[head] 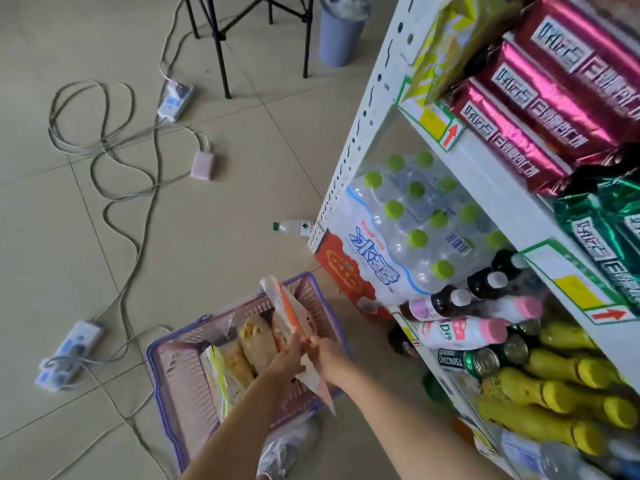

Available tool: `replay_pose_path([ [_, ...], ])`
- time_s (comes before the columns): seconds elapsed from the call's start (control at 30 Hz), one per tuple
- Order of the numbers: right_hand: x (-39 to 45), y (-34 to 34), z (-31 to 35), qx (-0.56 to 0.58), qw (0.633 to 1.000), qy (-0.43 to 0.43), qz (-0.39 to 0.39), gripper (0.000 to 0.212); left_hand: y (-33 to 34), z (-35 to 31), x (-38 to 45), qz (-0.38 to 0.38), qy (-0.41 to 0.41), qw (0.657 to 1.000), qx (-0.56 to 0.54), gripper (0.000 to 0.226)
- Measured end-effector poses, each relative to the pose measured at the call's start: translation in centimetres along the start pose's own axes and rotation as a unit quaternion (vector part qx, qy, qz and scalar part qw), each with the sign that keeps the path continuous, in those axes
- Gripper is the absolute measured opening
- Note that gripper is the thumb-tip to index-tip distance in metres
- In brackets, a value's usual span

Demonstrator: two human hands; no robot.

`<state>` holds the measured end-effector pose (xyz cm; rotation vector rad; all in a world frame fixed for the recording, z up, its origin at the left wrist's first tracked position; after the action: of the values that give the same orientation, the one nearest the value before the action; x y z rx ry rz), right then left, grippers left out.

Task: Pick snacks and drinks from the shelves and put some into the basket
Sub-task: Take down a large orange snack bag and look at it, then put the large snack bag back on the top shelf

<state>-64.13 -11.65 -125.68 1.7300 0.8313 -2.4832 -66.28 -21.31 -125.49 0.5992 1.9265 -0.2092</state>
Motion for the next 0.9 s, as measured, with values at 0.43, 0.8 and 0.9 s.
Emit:
replay_pose_path([
  [0.43,-9.2,-5.3,0.4,0.065,0.998,-0.007,-0.016,0.029,-1.6,-3.3,-6.1,-0.088,0.101,0.991,0.003,0.03],
  [0.8,-28.5,-20.9,6.9,0.161,0.955,-0.171,-0.183,0.02,6.0,-21.3,-27.7,-0.027,0.361,0.932,0.005,0.014],
  [0.9,-39.2,-26.7,8.8,0.205,0.915,-0.248,-0.242,0.018,8.3,-27.3,-38.1,-0.011,0.48,0.877,0.003,0.011],
])
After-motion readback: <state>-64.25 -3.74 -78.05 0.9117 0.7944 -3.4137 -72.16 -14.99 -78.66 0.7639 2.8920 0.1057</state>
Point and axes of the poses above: each hand's wrist, its own x-axis towards the middle knuckle, its own y-axis out of the palm, z = x × y, the point moved 9 cm from there along x, towards the middle knuckle, and after that the axes turned 7 degrees about y, right-handed, at the moved point
